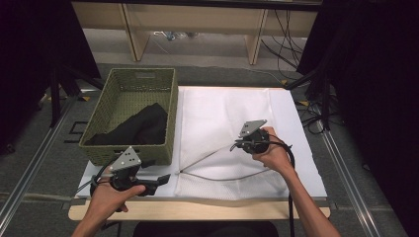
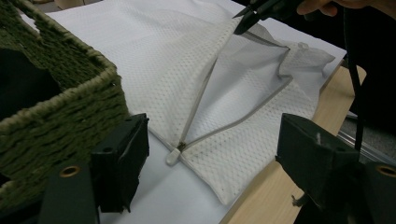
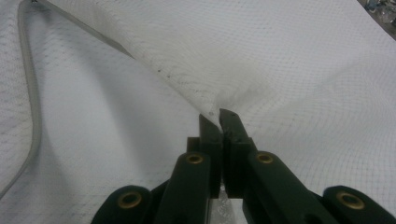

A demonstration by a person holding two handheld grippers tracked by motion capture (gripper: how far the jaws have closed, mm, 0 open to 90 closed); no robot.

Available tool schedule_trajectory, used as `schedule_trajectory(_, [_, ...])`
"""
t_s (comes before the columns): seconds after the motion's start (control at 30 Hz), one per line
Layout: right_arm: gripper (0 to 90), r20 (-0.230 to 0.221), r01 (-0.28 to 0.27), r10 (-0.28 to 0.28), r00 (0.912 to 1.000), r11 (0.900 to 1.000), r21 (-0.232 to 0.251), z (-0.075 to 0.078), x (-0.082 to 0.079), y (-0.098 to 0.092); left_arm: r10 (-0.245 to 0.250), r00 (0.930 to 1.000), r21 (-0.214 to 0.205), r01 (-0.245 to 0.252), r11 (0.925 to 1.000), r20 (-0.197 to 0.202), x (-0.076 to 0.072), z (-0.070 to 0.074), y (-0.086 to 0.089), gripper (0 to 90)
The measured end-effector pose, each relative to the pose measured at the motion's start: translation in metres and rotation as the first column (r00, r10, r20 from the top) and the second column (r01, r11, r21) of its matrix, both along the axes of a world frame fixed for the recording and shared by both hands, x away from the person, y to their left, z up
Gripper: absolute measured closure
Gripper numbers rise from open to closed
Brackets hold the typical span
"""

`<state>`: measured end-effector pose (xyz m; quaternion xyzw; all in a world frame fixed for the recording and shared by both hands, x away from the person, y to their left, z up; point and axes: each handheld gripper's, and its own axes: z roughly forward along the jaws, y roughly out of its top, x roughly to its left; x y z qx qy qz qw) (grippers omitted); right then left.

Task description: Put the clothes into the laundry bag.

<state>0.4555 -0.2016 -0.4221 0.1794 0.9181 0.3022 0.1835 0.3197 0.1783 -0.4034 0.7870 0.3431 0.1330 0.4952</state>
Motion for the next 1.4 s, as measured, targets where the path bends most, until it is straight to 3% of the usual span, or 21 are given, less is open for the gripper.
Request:
schedule_trajectory(0.13, [89.6, -0.001, 0.019, -0.019, 0.9998, 0.9998, 0.004, 0.002, -0.002, 0.000, 0.020, 0.9998, -0.022, -0.020, 0.9996, -0.009, 0.004, 0.004, 0.002, 23.5])
schedule_trajectory(0.3, [89.6, 0.005, 0.015, -0.015, 0.9999, 0.9999, -0.003, 0.004, -0.003, 0.000, 0.039, 0.9992, -0.010, -0.039, 0.9992, -0.009, 0.016, 0.012, 0.010, 22.4])
schedule_trajectory(0.43, [89.5, 0.001, 0.005, -0.005, 1.0000, 1.0000, -0.007, 0.006, -0.002, 0.000, 0.071, 0.9972, -0.038, -0.072, 0.9967, -0.023, 0.026, 0.020, 0.016, 20.5])
schedule_trajectory(0.5, [89.5, -0.004, 0.022, -0.022, 0.9997, 0.9998, -0.004, 0.007, -0.004, 0.000, 0.079, 0.9968, -0.023, -0.079, 0.9966, -0.015, 0.032, 0.024, 0.021, 19.8])
schedule_trajectory(0.57, [89.5, 0.032, -0.003, 0.003, 0.9995, 1.0000, -0.007, 0.008, -0.002, -0.001, 0.105, 0.9944, -0.013, -0.105, 0.9944, -0.017, 0.038, 0.028, 0.025, 18.4])
schedule_trajectory(0.63, [89.5, 0.024, -0.005, 0.006, 0.9997, 1.0000, -0.004, 0.008, -0.003, -0.001, 0.122, 0.9924, -0.001, -0.122, 0.9925, -0.015, 0.044, 0.032, 0.030, 18.4])
schedule_trajectory(0.77, [89.5, 0.023, -0.002, 0.002, 0.9997, 1.0000, -0.006, 0.008, -0.004, 0.000, 0.160, 0.9870, 0.053, -0.159, 0.9859, -0.017, 0.063, 0.041, 0.043, 18.4])
schedule_trajectory(0.8, [89.5, 0.025, -0.004, 0.004, 0.9997, 1.0000, -0.008, 0.008, -0.004, 0.000, 0.171, 0.9851, 0.095, -0.168, 0.9812, -0.020, 0.073, 0.044, 0.050, 18.4])
schedule_trajectory(0.83, [89.5, 0.017, 0.007, -0.007, 0.9998, 0.9999, -0.012, 0.009, -0.004, 0.000, 0.193, 0.9811, 0.103, -0.190, 0.9763, -0.016, 0.078, 0.044, 0.052, 18.4])
schedule_trajectory(0.87, [89.5, 0.020, 0.007, -0.007, 0.9998, 0.9999, -0.015, 0.009, -0.003, 0.000, 0.193, 0.9811, 0.103, -0.190, 0.9763, -0.016, 0.078, 0.044, 0.052, 18.5])
schedule_trajectory(0.93, [89.5, 0.017, 0.009, -0.008, 0.9998, 0.9999, -0.014, 0.009, -0.004, 0.000, 0.192, 0.9811, 0.165, -0.185, 0.9689, -0.028, 0.091, 0.046, 0.058, 19.4])
schedule_trajectory(0.97, [89.5, 0.013, 0.009, -0.009, 0.9999, 0.9999, -0.008, 0.008, -0.004, 0.000, 0.188, 0.9805, 0.195, -0.173, 0.9655, -0.059, 0.103, 0.046, 0.063, 21.6])
schedule_trajectory(1.03, [89.5, 0.009, 0.009, -0.009, 0.9999, 0.9999, -0.006, 0.008, -0.004, 0.000, 0.190, 0.9793, 0.215, -0.171, 0.9615, -0.070, 0.108, 0.046, 0.064, 21.4])
schedule_trajectory(1.13, [89.5, 0.009, 0.007, -0.007, 0.9999, 1.0000, -0.004, 0.008, -0.004, 0.000, 0.196, 0.9787, 0.333, -0.166, 0.9283, -0.060, 0.128, 0.042, 0.065, 20.7])
schedule_trajectory(1.17, [89.5, 0.006, -0.004, 0.004, 1.0000, 1.0000, -0.002, 0.008, -0.003, 0.000, 0.208, 0.9733, 0.345, -0.163, 0.9244, -0.097, 0.142, 0.037, 0.067, 20.8])
schedule_trajectory(1.23, [89.5, 0.018, 0.002, -0.002, 0.9998, 0.9999, -0.013, 0.008, -0.004, -0.001, 0.219, 0.9703, 0.329, -0.174, 0.9281, -0.103, 0.149, 0.034, 0.068, 20.8])
schedule_trajectory(1.27, [89.5, 0.010, -0.012, 0.012, 0.9999, 0.9999, -0.007, 0.008, -0.003, 0.000, 0.218, 0.9690, 0.342, -0.167, 0.9248, -0.116, 0.159, 0.030, 0.069, 21.0])
schedule_trajectory(1.3, [89.5, 0.012, -0.019, 0.019, 0.9998, 0.9997, -0.013, 0.008, -0.003, 0.000, 0.218, 0.9690, 0.342, -0.167, 0.9248, -0.116, 0.159, 0.030, 0.069, 21.2])
schedule_trajectory(1.33, [89.5, 0.013, -0.021, 0.021, 0.9997, 0.9997, -0.014, 0.008, -0.002, 0.000, 0.210, 0.9658, 0.372, -0.141, 0.9176, -0.152, 0.170, 0.026, 0.071, 21.1])
schedule_trajectory(1.37, [89.5, 0.012, -0.021, 0.021, 0.9997, 0.9997, -0.015, 0.008, -0.002, 0.000, 0.213, 0.9632, 0.360, -0.142, 0.9222, -0.165, 0.175, 0.023, 0.071, 21.2])
schedule_trajectory(1.4, [89.5, 0.012, -0.021, 0.021, 0.9997, 0.9997, -0.015, 0.008, -0.002, 0.000, 0.213, 0.9632, 0.360, -0.142, 0.9222, -0.165, 0.175, 0.023, 0.071, 21.2])
